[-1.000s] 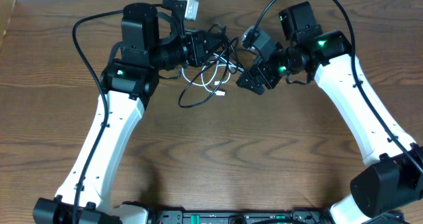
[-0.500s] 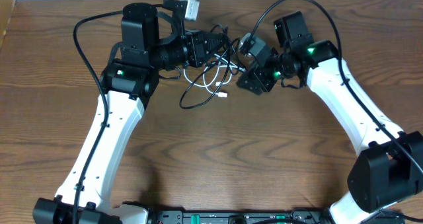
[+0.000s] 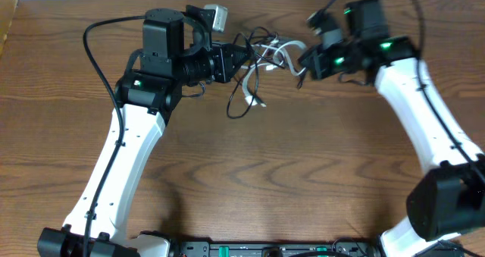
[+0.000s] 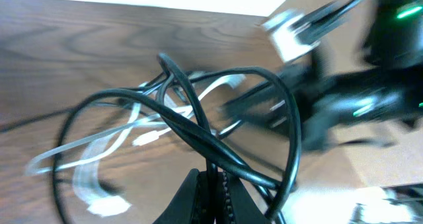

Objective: Untangle cables

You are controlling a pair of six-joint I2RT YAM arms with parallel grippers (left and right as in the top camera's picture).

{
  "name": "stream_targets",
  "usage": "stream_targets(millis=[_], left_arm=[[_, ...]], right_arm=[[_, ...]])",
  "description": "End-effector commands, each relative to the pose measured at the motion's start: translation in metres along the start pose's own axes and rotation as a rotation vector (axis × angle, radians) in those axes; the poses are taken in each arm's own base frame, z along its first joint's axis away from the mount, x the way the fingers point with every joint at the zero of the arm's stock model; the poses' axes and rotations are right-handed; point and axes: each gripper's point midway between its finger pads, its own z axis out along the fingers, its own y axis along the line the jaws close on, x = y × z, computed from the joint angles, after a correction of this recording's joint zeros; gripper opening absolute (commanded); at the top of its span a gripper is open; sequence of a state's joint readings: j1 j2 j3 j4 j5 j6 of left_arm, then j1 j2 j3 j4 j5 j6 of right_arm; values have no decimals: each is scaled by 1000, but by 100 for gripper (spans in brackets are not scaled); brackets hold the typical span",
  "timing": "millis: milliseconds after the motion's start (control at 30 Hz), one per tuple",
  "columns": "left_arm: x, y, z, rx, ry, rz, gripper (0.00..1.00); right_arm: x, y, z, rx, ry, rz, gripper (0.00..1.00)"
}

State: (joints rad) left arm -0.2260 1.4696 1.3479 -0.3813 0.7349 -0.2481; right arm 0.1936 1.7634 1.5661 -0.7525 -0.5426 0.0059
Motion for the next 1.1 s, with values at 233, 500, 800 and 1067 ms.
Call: stream_targets(millis=[233,500,800,1067], left_arm=[[4,55,16,-202,18,35,8],[7,97,11,-268,31,-42,8],[3,149,-32,-377,-2,-162,8],[-8,159,-59,-357,-61,-208,8]], right_arm=[[-59,4,-161,27,-360,68,1],[-39,-46,-228,235,-445,194,1],[2,-108,-260,435,-416,392,1],[16,-123,-264,493,-383,434,1]])
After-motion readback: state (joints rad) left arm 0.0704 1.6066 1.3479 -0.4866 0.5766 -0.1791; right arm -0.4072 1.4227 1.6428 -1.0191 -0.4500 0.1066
